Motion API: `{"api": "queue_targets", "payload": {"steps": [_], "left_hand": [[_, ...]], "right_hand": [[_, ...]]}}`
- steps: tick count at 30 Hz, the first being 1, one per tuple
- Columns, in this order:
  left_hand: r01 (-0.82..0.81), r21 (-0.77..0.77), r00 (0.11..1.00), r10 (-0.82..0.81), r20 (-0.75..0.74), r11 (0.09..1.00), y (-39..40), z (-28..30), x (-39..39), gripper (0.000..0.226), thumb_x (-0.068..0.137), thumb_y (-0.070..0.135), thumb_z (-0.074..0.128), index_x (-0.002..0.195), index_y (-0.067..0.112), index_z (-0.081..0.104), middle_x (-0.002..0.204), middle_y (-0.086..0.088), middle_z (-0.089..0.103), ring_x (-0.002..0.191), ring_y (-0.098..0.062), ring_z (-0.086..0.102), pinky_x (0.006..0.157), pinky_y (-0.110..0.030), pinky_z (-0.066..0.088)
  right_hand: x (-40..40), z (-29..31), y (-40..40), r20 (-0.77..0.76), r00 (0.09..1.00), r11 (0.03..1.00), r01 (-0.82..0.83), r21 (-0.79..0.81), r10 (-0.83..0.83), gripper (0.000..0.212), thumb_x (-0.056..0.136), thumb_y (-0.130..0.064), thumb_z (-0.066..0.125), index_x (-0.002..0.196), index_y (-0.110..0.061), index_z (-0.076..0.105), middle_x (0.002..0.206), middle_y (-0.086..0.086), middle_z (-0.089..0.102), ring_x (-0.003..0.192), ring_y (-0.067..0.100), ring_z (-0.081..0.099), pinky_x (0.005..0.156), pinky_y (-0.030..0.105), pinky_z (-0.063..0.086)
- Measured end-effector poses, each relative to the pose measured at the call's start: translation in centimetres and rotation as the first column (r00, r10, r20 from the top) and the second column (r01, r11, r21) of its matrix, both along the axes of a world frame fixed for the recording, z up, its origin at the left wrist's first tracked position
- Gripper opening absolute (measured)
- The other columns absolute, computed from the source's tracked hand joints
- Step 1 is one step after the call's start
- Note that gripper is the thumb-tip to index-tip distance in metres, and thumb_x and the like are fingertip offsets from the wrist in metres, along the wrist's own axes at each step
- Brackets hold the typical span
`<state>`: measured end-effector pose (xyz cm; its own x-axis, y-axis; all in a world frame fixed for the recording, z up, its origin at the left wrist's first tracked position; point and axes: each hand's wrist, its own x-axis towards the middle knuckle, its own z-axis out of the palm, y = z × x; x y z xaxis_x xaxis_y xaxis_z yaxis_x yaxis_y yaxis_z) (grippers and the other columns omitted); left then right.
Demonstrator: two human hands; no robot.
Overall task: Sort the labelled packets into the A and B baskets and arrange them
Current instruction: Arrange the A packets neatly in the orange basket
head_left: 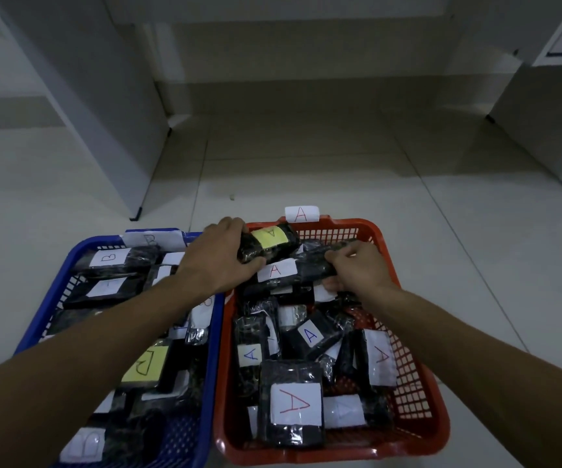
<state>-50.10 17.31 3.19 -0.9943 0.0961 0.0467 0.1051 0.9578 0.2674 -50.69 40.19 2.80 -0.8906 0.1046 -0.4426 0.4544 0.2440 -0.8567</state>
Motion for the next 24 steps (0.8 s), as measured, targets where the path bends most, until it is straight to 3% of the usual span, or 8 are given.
{"api": "queue_targets", "payload": {"steps": [3,8,10,13,16,20,24], "left_hand": [[0.048,0.121,0.996,-0.038,-0.079,0.992,-0.2,0.5,-0.2,0.052,0.08,0.049,0.069,0.118,0.02,0.049,0.114,0.0,0.054,0.102,-0.016,0.05,0.082,-0.031,0.046],[-0.073,0.362,0.98,0.135,-0.147,0.929,-0.6,2.0,0.1,0.044,0.083,0.035,0.07,0.119,0.018,0.05,0.109,0.002,0.052,0.097,-0.014,0.052,0.081,-0.031,0.046],[-0.022,0.378,0.993,0.064,-0.101,0.926,-1.0,1.8,0.2,0.043,0.08,0.029,0.072,0.116,0.019,0.051,0.11,0.002,0.053,0.098,-0.015,0.053,0.083,-0.033,0.048],[0.094,0.351,0.995,-0.104,0.011,0.932,-1.3,1.0,0.6,0.049,0.073,0.035,0.07,0.116,0.023,0.051,0.112,0.005,0.052,0.101,-0.012,0.053,0.086,-0.034,0.05],[0.167,0.301,0.972,-0.208,0.109,0.939,-1.2,0.2,0.7,0.053,0.069,0.038,0.072,0.116,0.028,0.051,0.113,0.008,0.05,0.104,-0.011,0.052,0.089,-0.033,0.05],[0.265,0.174,0.953,-0.285,0.1,0.948,-0.8,-0.6,0.5,0.051,0.074,0.04,0.076,0.117,0.03,0.051,0.115,0.01,0.05,0.108,-0.011,0.047,0.092,-0.033,0.045],[0.257,-0.052,0.962,-0.25,0.107,0.965,-0.4,-0.8,0.3,0.061,0.076,0.055,0.072,0.125,0.026,0.049,0.128,0.005,0.047,0.115,-0.015,0.041,0.095,-0.036,0.041]], "right_hand": [[-0.6,0.2,0.1,0.033,0.997,0.993,0.069,-0.097,-0.066,0.007,0.098,-0.012,0.059,0.092,-0.01,0.056,0.095,0.015,0.068,0.062,0.021,0.072,0.061,0.028,0.061],[-2.2,0.1,0.1,0.133,0.969,0.945,0.233,-0.229,-0.206,0.007,0.097,-0.01,0.061,0.089,-0.009,0.059,0.094,0.014,0.07,0.082,0.025,0.073,0.083,0.035,0.06],[-3.1,-0.1,-0.1,0.137,0.975,0.953,0.2,-0.228,-0.172,0.002,0.094,-0.007,0.063,0.095,-0.007,0.062,0.099,0.015,0.07,0.084,0.024,0.073,0.083,0.034,0.06],[-4.2,-0.2,-0.6,0.146,0.981,0.951,0.162,-0.264,-0.126,0.013,0.09,-0.002,0.068,0.102,-0.002,0.066,0.103,0.018,0.071,0.078,0.021,0.074,0.072,0.027,0.061],[-5.1,-0.5,-0.7,0.104,0.991,0.987,0.101,-0.126,-0.088,0.014,0.083,-0.009,0.078,0.092,-0.006,0.067,0.096,0.011,0.072,0.073,0.02,0.075,0.071,0.027,0.061],[-5.0,-0.9,-0.1,-0.003,0.998,0.959,-0.061,0.275,0.065,0.022,0.085,-0.029,0.078,0.081,-0.011,0.067,0.072,0.008,0.074,0.056,0.014,0.068,0.065,0.028,0.055],[-4.4,-0.9,0.6,-0.143,0.972,0.929,-0.125,0.347,0.185,0.027,0.091,-0.036,0.068,0.086,-0.01,0.067,0.071,0.002,0.068,0.06,0.012,0.061,0.063,0.027,0.048]]}}
